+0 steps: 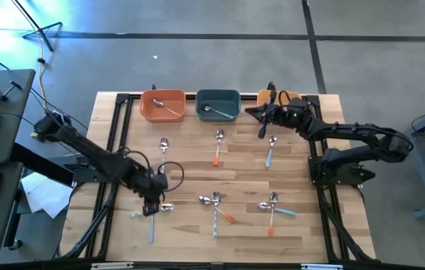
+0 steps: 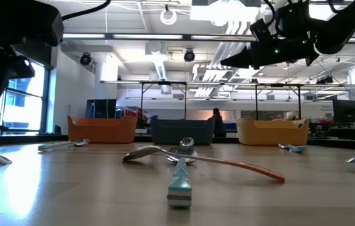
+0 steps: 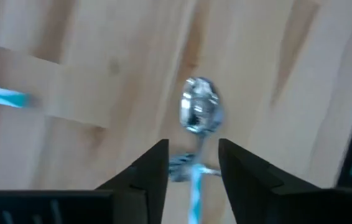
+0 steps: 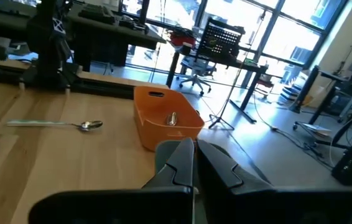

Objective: Sort silverware by color (type)
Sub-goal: Put the white spoon into the blue bin

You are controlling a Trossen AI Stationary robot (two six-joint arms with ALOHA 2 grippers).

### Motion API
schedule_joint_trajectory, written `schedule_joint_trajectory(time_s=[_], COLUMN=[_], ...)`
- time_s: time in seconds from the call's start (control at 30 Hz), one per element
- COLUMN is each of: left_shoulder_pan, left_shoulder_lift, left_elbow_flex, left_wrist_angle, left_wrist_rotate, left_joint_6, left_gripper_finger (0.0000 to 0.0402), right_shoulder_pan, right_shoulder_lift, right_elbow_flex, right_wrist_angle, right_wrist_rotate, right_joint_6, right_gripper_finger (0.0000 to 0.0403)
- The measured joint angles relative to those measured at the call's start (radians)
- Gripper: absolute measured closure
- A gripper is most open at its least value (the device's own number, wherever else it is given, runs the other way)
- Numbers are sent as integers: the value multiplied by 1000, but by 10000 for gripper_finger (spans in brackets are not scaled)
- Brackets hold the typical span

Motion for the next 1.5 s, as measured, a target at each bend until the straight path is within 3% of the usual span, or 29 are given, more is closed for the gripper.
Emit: schedule_joint_trajectory(time_s=[0.2,0.43,0.8,1.3,1.5], left_shoulder_pan=[-31,-61,-69,-69,-69], left_shoulder_lift=[86,196,289,303,303], left_elbow_flex=[0,2,48,48,48], left_wrist_angle=[59,59,56,46,68], left_wrist_rotate=[11,92,38,14,11], left_joint_6=[-126,-163,-129,-66,-50], left_gripper_finger=[235,239,256,311,299], right_shoulder_pan=[-52,-87,-87,-87,-87], right_shoulder_lift=[0,0,0,0,0], right_elbow_flex=[0,0,0,0,0], right_wrist_angle=[3,5,8,8,8], right_wrist_rotate=[-55,-62,-66,-66,-66], right_joint_6=[-35,-46,-46,-45,-45], right_gripper_finger=[398,398,398,398,398])
